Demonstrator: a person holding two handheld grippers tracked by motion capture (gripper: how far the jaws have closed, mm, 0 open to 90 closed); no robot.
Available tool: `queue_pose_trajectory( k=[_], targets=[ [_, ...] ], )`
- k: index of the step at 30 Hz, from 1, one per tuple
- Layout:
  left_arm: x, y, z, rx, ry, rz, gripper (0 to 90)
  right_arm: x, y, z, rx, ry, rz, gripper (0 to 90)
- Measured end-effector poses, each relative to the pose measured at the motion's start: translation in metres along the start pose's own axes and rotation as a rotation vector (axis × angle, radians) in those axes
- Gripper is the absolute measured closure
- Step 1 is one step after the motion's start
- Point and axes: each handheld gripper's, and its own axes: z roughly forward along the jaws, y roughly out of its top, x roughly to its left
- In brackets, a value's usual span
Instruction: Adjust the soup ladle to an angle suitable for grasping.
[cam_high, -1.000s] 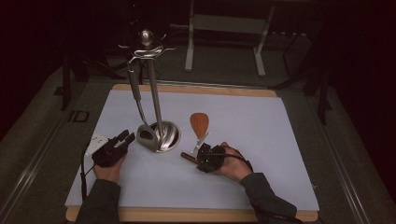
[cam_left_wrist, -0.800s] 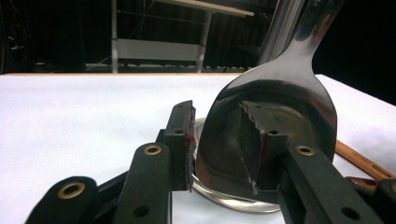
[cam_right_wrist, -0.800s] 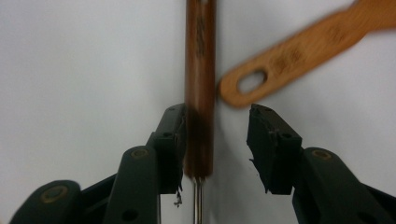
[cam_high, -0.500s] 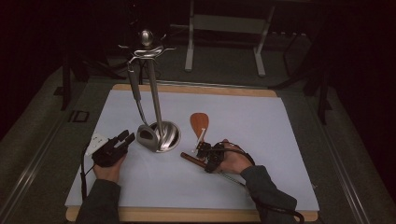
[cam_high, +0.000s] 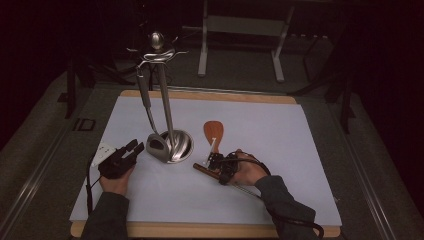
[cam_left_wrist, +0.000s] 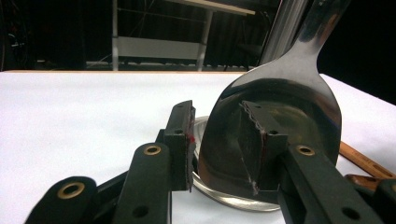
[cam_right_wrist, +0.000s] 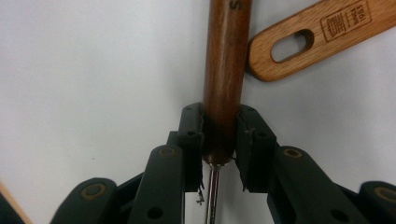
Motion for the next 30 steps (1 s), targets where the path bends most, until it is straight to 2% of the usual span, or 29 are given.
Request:
queue_pose_trajectory(
  k=[1,4,5,6,7,8,9,15,18,19,20,30],
  targets=[
    [0.000,0.000,0.000,0.002,0.001,0.000,65.9,-0.002,-0.003,-0.003,-0.030,0.014,0.006,74.0],
    [0.001,0.000,0.000,0.001,0.003,-0.001,65.8,-0.004,-0.005,-0.006,-0.052,0.017,0.017,74.0],
    [0.001,0.000,0.000,-0.001,0.005,-0.001,65.8,-0.007,-0.007,-0.012,-0.076,0.022,0.033,74.0],
    [0.001,0.000,0.000,-0.001,0.005,-0.001,65.8,-0.007,-0.007,-0.012,-0.076,0.022,0.033,74.0],
    [0.001,0.000,-0.001,-0.003,0.008,-0.001,65.8,-0.009,-0.009,-0.018,-0.112,0.033,0.048,74.1],
    [0.001,0.000,-0.001,-0.003,0.008,-0.001,65.8,-0.009,-0.009,-0.018,-0.112,0.033,0.048,74.1],
    [0.001,0.000,-0.001,-0.003,0.009,-0.001,65.8,-0.011,-0.011,-0.025,-0.152,0.047,0.055,74.0],
    [0.001,0.000,-0.001,-0.005,0.008,-0.001,65.8,-0.016,-0.014,-0.046,-0.298,0.058,0.083,74.1],
    [0.001,0.000,-0.001,-0.004,0.008,0.000,65.8,-0.016,-0.014,-0.050,-0.326,0.059,0.088,74.1],
    [0.001,0.000,-0.001,-0.004,0.007,0.002,65.8,-0.016,-0.014,-0.053,-0.350,0.059,0.093,74.1],
    [0.001,0.000,-0.001,-0.004,0.006,0.002,65.8,-0.016,-0.015,-0.062,-0.418,0.056,0.094,74.1],
    [0.001,0.000,-0.001,-0.003,0.007,0.002,65.8,-0.011,-0.017,-0.090,-0.680,0.045,0.078,74.2]
  ],
)
